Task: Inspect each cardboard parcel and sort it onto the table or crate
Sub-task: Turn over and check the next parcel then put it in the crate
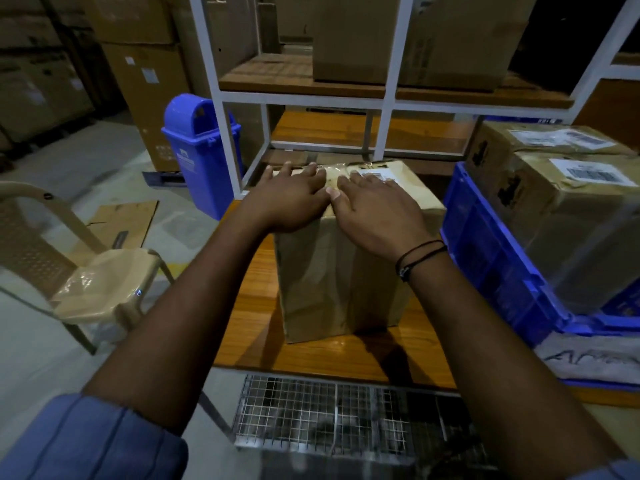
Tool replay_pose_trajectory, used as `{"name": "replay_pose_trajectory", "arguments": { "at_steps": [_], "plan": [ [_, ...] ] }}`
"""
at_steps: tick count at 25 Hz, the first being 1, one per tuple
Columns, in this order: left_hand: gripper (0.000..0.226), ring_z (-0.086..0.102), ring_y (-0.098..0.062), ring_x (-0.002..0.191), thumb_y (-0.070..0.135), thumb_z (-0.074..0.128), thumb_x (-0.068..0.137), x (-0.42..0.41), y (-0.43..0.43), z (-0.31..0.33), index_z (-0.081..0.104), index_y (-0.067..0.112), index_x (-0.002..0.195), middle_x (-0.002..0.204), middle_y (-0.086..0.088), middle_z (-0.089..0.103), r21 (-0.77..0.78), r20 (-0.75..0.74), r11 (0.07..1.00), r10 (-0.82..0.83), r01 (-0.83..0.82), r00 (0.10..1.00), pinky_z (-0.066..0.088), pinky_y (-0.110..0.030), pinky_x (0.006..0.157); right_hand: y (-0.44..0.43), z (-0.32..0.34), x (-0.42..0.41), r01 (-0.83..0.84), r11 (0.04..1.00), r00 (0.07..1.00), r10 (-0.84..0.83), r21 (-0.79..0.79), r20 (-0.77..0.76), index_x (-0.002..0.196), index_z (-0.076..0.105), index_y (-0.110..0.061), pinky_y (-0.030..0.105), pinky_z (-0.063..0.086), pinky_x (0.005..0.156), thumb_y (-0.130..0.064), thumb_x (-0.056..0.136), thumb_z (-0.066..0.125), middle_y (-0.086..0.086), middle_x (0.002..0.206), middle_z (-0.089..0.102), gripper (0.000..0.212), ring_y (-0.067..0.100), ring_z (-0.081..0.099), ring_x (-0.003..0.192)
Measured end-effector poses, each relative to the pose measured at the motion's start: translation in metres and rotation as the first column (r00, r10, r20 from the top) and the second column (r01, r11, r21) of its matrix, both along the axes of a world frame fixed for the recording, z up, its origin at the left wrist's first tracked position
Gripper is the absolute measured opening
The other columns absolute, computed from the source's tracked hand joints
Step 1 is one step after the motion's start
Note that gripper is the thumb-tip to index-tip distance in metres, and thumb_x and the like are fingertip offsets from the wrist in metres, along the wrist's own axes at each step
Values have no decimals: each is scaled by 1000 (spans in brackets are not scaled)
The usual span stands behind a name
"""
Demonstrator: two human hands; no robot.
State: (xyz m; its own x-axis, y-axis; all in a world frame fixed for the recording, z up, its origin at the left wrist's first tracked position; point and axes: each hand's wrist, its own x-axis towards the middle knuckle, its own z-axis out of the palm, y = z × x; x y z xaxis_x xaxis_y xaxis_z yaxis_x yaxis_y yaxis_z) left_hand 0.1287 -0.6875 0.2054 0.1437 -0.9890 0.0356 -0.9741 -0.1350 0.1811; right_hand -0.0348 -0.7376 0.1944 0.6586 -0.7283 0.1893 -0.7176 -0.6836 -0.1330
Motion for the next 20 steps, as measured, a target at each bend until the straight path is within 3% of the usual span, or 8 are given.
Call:
{"name": "replay_pose_trajectory", "arguments": {
  "at_steps": [6, 8, 10, 12, 14, 16, 18, 20],
  "plan": [
    [61, 3, -30, 160, 54, 26, 110, 3, 2, 1, 22, 26, 165, 174, 0, 12, -9, -47, 1000, -20, 20, 999, -2, -53, 126, -7, 4, -15, 56, 998, 997, -55, -25, 52, 152, 47, -20, 53, 23, 123, -51, 110, 21, 9, 159, 44, 59, 27, 37, 148],
    [62, 4, -28, 160, 55, 30, 109, 5, 3, 2, 24, 28, 164, 173, 1, 14, -13, -65, 999, -41, 41, 997, -1, -52, 126, -13, -4, -31, 80, 997, 983, -77, -10, 168, 147, 53, -21, 54, 24, 123, -47, 111, 25, 9, 155, 50, 52, 26, 42, 145],
    [61, 5, -27, 160, 55, 33, 109, 10, 6, 6, 27, 28, 163, 173, 2, 16, -11, -107, 999, -50, 49, 993, 1, -50, 127, -17, -14, -49, 71, 994, 865, -105, 87, 491, 124, 62, -24, 54, 41, 111, -46, 110, 31, 6, 128, 63, 41, 22, 56, 123],
    [58, 9, -25, 160, 53, 37, 109, 19, 11, 11, 32, 29, 161, 172, 2, 20, -23, -198, 999, -42, 38, 979, 4, -48, 126, -28, -25, -63, 130, 961, 611, -271, 244, 744, 111, 62, -24, 50, 51, 95, -50, 109, 34, 2, 109, 62, 39, 17, 58, 103],
    [59, 13, -23, 159, 53, 43, 107, 27, 18, 15, 35, 31, 160, 171, 4, 23, -32, -335, 999, -1, -10, 942, 12, -47, 125, -34, -39, -70, 151, 819, 500, -546, 554, 672, 121, 65, -16, 47, 49, 97, -58, 108, 33, 6, 114, 62, 54, 22, 58, 105],
    [60, 20, -23, 156, 54, 46, 105, 34, 23, 19, 35, 34, 161, 171, 5, 24, -23, -434, 998, 39, -54, 900, 20, -45, 121, -28, -65, -70, 46, 569, 578, -686, 821, 443, 127, 64, -21, 48, 46, 103, -63, 106, 33, 8, 129, 61, 56, 29, 58, 117],
    [60, 27, -24, 153, 53, 48, 104, 38, 26, 20, 35, 34, 160, 170, 4, 25, -29, -488, 998, 36, -58, 872, 27, -42, 115, -13, -85, -67, -149, 352, 616, -698, 924, 365, 113, 66, -26, 45, 51, 93, -60, 105, 40, 9, 132, 64, 44, 28, 62, 113],
    [60, 30, -23, 152, 53, 49, 103, 39, 27, 19, 36, 35, 160, 170, 4, 26, -43, -508, 998, 23, -52, 861, 28, -40, 112, -2, -88, -65, -248, 304, 566, -725, 920, 393, 106, 67, -26, 39, 52, 80, -57, 104, 45, 8, 116, 69, 39, 24, 63, 102]
  ]
}}
